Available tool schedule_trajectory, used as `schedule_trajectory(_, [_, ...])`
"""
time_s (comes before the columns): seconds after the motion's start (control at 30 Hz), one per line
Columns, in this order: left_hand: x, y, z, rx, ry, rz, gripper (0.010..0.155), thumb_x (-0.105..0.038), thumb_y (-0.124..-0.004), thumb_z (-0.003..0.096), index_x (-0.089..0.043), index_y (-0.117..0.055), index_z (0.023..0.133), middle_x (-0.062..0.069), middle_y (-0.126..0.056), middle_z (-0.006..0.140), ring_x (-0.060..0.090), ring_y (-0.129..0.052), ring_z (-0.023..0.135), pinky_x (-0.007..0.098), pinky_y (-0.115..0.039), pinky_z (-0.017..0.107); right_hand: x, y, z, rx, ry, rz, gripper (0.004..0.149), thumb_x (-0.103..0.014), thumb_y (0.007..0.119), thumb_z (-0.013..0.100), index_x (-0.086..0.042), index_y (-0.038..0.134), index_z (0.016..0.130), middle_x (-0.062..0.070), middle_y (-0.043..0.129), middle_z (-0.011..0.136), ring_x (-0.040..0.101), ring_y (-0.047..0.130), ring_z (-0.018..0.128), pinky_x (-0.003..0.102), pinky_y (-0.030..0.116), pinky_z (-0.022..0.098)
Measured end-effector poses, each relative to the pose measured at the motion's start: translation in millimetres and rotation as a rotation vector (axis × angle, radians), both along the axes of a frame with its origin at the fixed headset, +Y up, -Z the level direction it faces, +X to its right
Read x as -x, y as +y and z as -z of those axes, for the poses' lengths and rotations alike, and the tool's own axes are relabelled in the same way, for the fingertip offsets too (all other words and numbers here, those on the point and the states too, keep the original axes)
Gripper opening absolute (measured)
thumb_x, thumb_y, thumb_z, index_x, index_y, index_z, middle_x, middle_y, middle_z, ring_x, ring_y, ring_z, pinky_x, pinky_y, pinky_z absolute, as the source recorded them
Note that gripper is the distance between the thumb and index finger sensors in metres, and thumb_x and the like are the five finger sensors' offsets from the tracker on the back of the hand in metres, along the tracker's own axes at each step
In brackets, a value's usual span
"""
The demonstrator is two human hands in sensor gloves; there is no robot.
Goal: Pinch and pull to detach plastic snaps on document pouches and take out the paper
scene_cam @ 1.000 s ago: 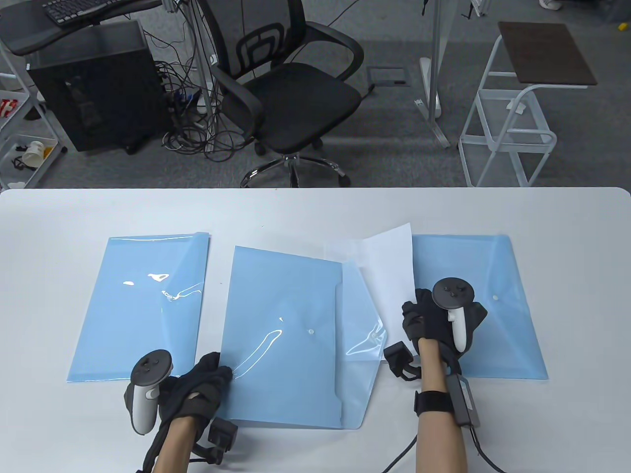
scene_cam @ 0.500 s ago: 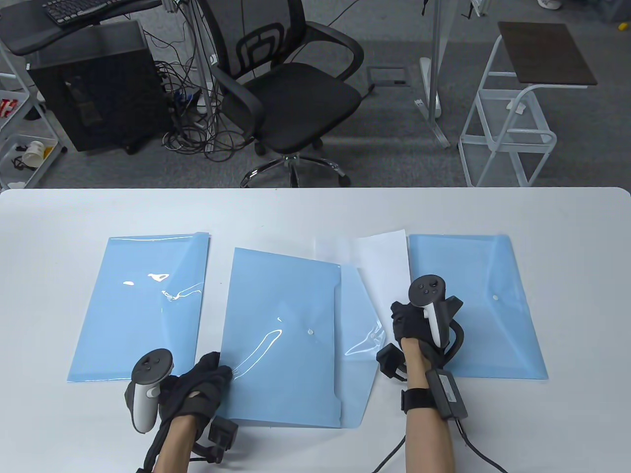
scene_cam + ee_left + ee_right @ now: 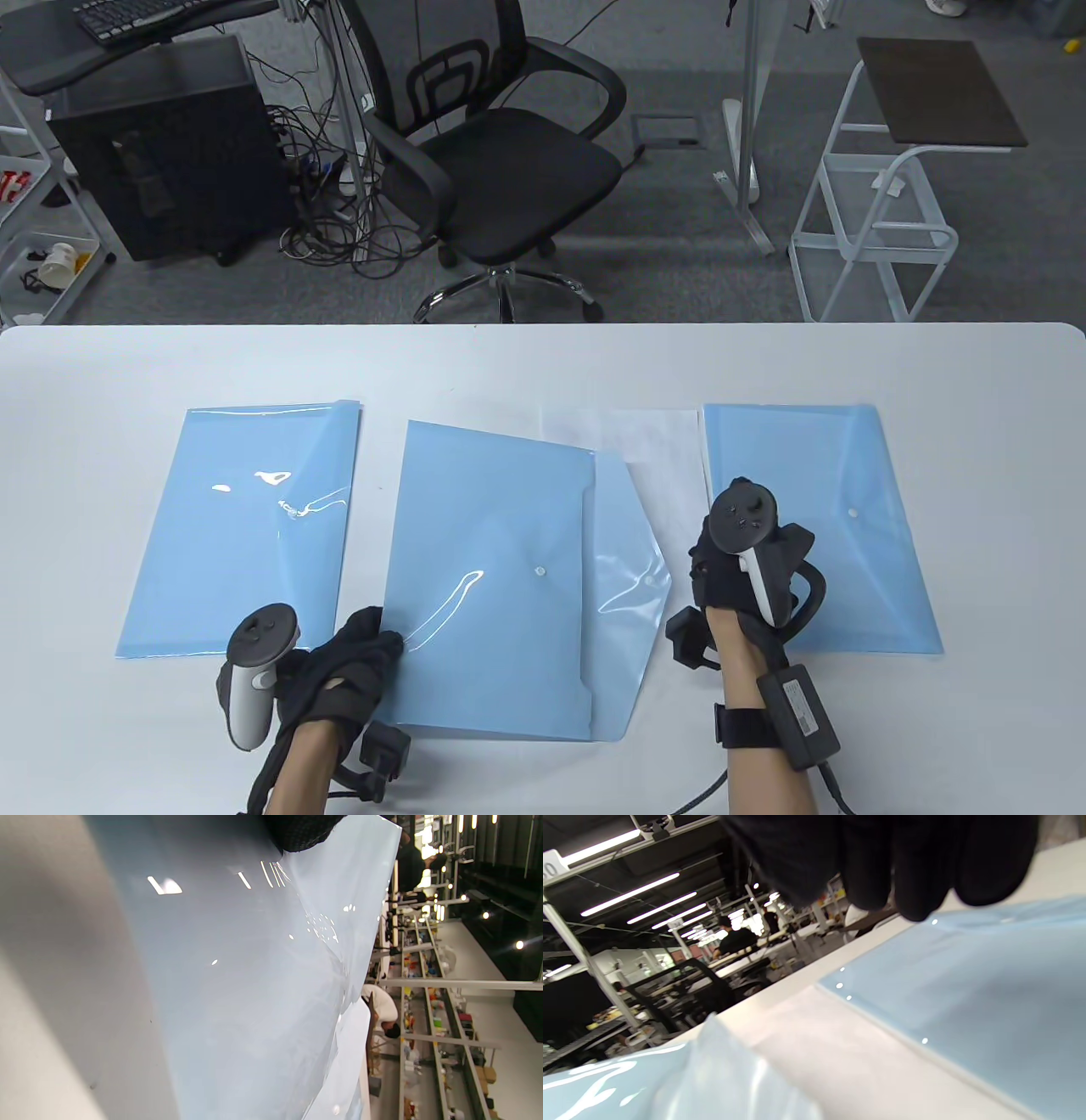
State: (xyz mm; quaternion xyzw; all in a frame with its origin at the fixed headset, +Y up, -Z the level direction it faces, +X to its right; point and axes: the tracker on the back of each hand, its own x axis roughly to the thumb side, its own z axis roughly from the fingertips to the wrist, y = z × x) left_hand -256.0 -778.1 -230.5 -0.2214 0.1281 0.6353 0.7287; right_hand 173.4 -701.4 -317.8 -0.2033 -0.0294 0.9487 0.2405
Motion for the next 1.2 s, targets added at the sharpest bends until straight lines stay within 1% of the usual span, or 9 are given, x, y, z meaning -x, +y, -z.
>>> schedule_trajectory(0.07, [0,0,-1,-0.001,-0.001,-0.001,0.047,-0.020,-0.065,0.0587,-0.013,-0.056,0.104,0.007,-0.087,0.088,0.023,-0.104,0.054,0.037,-0.091,0.039,1,-4,-7,0.042,0.043,0.051,0.049,-0.012,0.076,0.052,-0.015,0.072,0.100,0.019,0.085,0.100,0.045,0.092,0.077,0.057,0.083,0.051])
schedule_trajectory(0.13, [-1,0,-1,-0.003,-0.001,0.000,0.047,-0.020,-0.065,0.0587,-0.014,-0.056,0.104,0.007,-0.087,0.088,0.023,-0.104,0.054,0.037,-0.091,0.040,1,-10,-14,0.078,0.072,0.101,0.048,-0.007,0.074,0.051,-0.014,0.074,0.099,0.019,0.087,0.097,0.044,0.095,0.074,0.056,0.085,0.049])
schedule_trajectory(0.37, [-3,2,-3,-0.013,-0.012,0.008,0.047,-0.020,-0.065,0.0586,-0.015,-0.056,0.104,0.007,-0.086,0.089,0.024,-0.103,0.056,0.038,-0.090,0.041,-2,-39,-32,0.206,0.165,0.314,0.052,-0.007,0.073,0.050,-0.010,0.069,0.102,0.020,0.088,0.095,0.041,0.098,0.068,0.053,0.087,0.045])
schedule_trajectory(0.5, [-4,0,-3,-0.006,-0.020,0.029,0.046,-0.019,-0.065,0.0584,-0.016,-0.057,0.104,0.007,-0.086,0.089,0.025,-0.103,0.057,0.039,-0.090,0.042,-2,-45,-37,0.201,0.194,0.455,0.051,-0.007,0.073,0.050,-0.009,0.070,0.101,0.019,0.091,0.092,0.040,0.099,0.064,0.052,0.087,0.044])
schedule_trajectory(0.63, [-4,-2,-2,0.003,-0.019,0.054,0.046,-0.019,-0.065,0.0583,-0.016,-0.057,0.104,0.007,-0.086,0.089,0.026,-0.103,0.058,0.040,-0.090,0.042,6,-45,-38,0.199,0.277,0.566,0.051,-0.007,0.073,0.051,-0.010,0.070,0.101,0.019,0.090,0.092,0.040,0.098,0.065,0.053,0.086,0.045])
schedule_trajectory(0.77, [-4,-2,-2,0.006,-0.019,0.056,0.046,-0.019,-0.065,0.0584,-0.016,-0.057,0.104,0.006,-0.085,0.090,0.027,-0.102,0.059,0.041,-0.089,0.044,28,-39,-37,0.191,0.405,0.504,0.054,-0.011,0.072,0.052,-0.014,0.064,0.105,0.021,0.081,0.103,0.046,0.090,0.079,0.058,0.082,0.052])
schedule_trajectory(0.93, [-4,-3,-2,0.018,-0.016,0.080,0.046,-0.019,-0.065,0.0584,-0.016,-0.057,0.104,0.006,-0.085,0.090,0.028,-0.101,0.061,0.042,-0.089,0.045,65,-34,-37,0.189,0.529,0.370,0.060,-0.025,0.071,0.056,-0.018,0.050,0.112,0.025,0.053,0.120,0.055,0.063,0.100,0.069,0.065,0.064])
schedule_trajectory(1.1, [-4,-4,-2,0.027,-0.013,0.095,0.046,-0.018,-0.065,0.0583,-0.016,-0.056,0.104,0.007,-0.085,0.091,0.029,-0.101,0.062,0.044,-0.088,0.046,102,-37,-34,0.244,0.615,0.092,0.063,-0.030,0.069,0.057,-0.023,0.043,0.113,0.021,0.034,0.125,0.058,0.041,0.107,0.076,0.049,0.069])
schedule_trajectory(1.2, [-4,-4,-2,0.033,-0.010,0.104,0.046,-0.018,-0.065,0.0583,-0.015,-0.056,0.104,0.007,-0.085,0.091,0.030,-0.101,0.063,0.044,-0.088,0.046,120,-43,-31,0.292,0.641,-0.009,0.063,-0.032,0.068,0.057,-0.024,0.041,0.114,0.020,0.029,0.125,0.058,0.035,0.108,0.078,0.044,0.069])
